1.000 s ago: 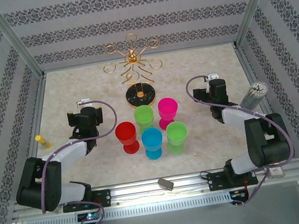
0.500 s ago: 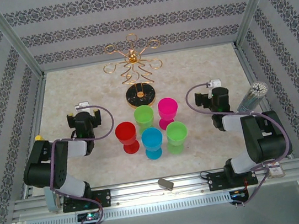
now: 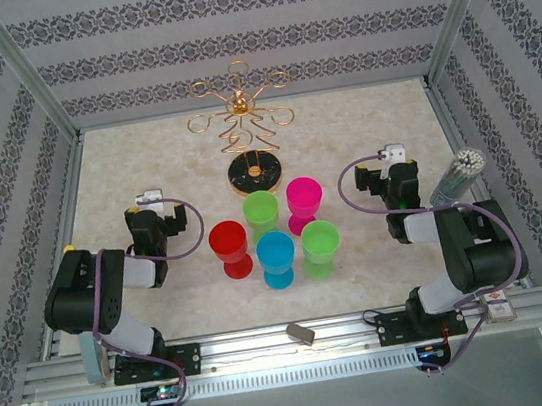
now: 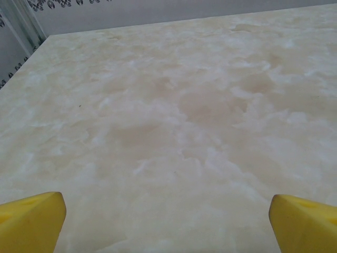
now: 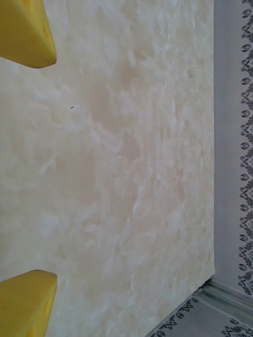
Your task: Take the wine glass off the wine glass rack
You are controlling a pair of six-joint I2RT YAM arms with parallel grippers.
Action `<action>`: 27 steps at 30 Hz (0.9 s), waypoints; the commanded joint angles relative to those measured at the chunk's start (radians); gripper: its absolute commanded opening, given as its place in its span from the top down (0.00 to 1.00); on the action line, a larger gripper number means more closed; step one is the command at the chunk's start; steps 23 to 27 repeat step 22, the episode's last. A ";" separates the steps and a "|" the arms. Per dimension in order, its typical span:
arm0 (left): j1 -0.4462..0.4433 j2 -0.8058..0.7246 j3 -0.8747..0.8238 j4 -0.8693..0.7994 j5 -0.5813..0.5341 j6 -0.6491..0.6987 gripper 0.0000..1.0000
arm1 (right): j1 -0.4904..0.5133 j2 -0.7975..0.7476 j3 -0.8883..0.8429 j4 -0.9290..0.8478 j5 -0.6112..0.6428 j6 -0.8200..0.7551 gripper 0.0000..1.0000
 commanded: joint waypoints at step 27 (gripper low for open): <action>0.027 0.007 -0.058 0.190 0.062 -0.012 0.01 | -0.004 0.005 -0.007 0.046 -0.023 0.006 0.02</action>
